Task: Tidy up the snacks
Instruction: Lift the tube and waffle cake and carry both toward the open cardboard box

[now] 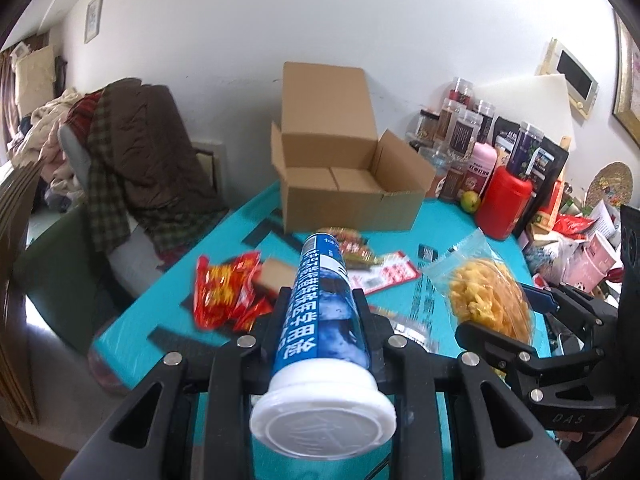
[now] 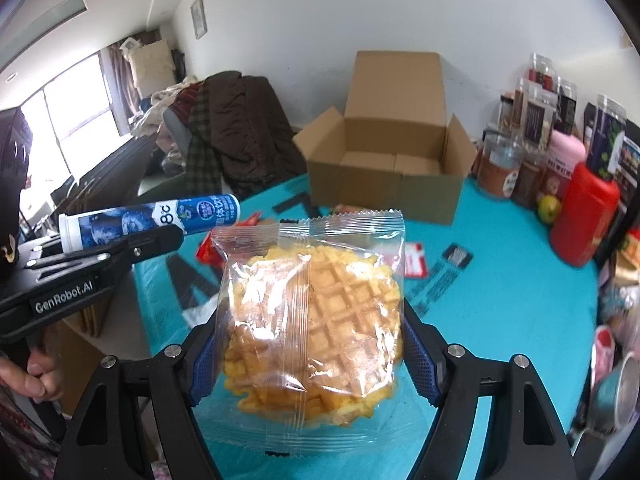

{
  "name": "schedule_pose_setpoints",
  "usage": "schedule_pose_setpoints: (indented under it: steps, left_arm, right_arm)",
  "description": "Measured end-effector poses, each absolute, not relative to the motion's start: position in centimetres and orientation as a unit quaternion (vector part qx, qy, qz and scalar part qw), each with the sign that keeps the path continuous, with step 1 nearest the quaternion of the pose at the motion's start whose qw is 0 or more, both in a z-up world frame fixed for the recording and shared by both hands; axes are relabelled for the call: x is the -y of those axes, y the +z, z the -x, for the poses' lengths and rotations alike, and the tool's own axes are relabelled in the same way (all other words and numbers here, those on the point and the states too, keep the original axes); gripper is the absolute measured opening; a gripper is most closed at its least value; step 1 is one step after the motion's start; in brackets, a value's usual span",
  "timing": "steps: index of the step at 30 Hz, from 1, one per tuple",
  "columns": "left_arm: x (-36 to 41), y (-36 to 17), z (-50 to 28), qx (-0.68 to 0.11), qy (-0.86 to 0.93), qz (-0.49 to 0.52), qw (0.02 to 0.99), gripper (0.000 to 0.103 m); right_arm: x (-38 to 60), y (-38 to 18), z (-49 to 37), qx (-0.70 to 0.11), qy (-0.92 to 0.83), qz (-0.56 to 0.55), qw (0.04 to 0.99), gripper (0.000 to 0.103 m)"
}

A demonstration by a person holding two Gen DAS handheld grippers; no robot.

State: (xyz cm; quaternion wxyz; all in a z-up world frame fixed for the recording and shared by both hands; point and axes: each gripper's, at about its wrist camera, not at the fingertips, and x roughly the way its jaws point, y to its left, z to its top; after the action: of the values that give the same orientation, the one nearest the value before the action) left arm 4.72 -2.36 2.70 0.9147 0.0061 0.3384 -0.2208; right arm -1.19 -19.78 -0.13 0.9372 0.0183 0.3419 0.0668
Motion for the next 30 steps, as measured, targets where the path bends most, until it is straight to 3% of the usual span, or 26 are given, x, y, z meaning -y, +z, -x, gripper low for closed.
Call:
schedule_pose_setpoints:
  steps: [30]
  left_arm:
    - [11.2, 8.7, -22.7, -0.247, -0.259, -0.004, 0.934, 0.028]
  right_arm:
    - [27.0, 7.1, -17.7, -0.263, 0.046, -0.012, 0.964, 0.077]
